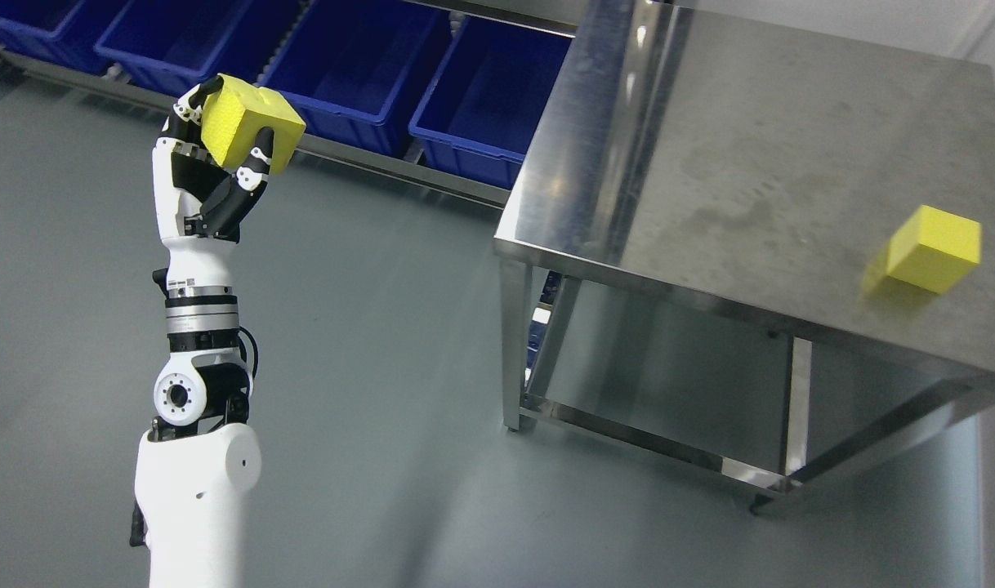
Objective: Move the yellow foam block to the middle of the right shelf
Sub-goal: 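Hold the cube raised in the left hand while turning toward the bin shelf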
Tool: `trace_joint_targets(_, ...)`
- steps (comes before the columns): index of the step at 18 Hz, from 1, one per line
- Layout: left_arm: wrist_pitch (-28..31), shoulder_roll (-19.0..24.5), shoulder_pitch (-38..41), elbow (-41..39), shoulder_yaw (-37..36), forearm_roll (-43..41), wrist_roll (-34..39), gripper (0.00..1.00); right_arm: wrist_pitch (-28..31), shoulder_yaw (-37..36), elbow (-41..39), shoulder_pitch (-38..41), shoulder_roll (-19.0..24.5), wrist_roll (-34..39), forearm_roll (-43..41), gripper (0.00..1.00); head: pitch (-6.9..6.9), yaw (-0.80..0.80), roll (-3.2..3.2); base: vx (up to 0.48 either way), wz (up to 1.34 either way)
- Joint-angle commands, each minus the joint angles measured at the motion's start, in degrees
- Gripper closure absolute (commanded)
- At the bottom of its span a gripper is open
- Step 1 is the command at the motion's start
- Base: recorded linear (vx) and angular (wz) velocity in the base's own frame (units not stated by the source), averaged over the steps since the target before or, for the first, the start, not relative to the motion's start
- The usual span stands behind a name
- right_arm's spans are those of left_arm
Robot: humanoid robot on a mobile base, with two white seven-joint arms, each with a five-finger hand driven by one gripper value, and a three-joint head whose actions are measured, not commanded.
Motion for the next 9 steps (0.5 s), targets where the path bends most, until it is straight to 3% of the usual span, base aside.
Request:
trace_joint_targets(1, 0.0, 0.9, 0.2, -2.2, -0.1, 0.0, 0.0, 0.62, 0.0, 0.0, -1.0, -0.2, -1.0, 0.0, 0.0, 0.00, 0.00, 0.00, 0.00, -0.078, 0.64)
trace_joint_targets(9, 0.7, 0.9, 1.1, -5.3, 0.2, 0.0, 0.1, 0.62, 0.0, 0.0, -1.0, -0.2, -1.0, 0.0, 0.0, 0.00, -0.01, 0.00, 0.00, -0.034, 0.63)
